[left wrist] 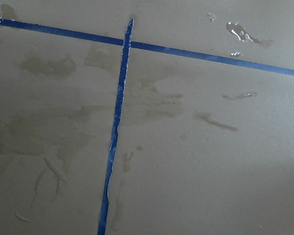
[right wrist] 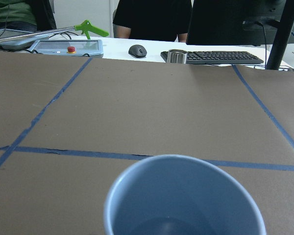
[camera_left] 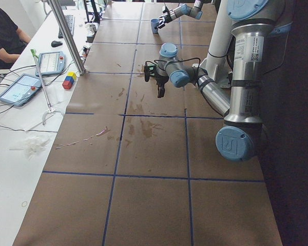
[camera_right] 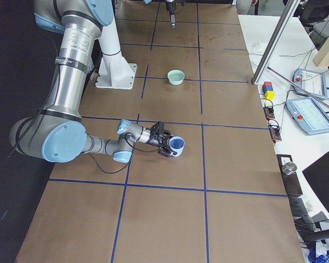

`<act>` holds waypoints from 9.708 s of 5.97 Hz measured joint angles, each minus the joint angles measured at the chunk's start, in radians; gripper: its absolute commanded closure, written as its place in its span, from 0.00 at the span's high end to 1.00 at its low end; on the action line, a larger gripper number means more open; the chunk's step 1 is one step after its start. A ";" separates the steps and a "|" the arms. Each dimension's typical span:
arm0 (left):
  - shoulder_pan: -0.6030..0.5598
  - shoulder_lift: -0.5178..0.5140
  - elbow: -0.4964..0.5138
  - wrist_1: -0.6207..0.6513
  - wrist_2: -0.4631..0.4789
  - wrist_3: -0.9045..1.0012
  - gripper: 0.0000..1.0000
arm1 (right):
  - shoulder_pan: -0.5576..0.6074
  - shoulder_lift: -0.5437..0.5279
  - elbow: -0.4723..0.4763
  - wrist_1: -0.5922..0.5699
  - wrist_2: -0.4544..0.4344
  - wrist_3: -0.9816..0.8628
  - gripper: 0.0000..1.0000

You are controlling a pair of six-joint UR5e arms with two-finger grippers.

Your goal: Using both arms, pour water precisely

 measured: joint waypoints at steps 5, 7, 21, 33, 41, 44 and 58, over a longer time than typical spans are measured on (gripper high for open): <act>0.003 0.004 -0.005 0.000 0.000 -0.014 1.00 | 0.010 -0.100 0.156 0.001 0.005 -0.032 1.00; 0.018 -0.042 0.026 0.001 0.003 -0.090 1.00 | 0.058 -0.116 0.181 -0.002 0.066 -0.071 1.00; 0.267 -0.769 0.693 0.109 0.107 -0.283 0.62 | 1.163 0.198 0.388 -1.137 1.590 -1.081 1.00; 0.090 -0.383 0.344 0.028 -0.050 -0.085 0.00 | 1.167 0.187 0.398 -1.141 1.613 -1.077 1.00; -0.329 0.058 0.506 -0.153 -0.378 0.739 0.00 | 1.167 0.187 0.397 -1.143 1.664 -1.070 1.00; -0.330 0.072 0.635 -0.309 -0.402 0.738 0.94 | 1.167 0.187 0.398 -1.142 1.664 -1.069 1.00; -0.831 0.145 0.422 0.248 -0.360 1.332 1.00 | 1.158 0.096 0.303 -1.280 1.621 -1.198 1.00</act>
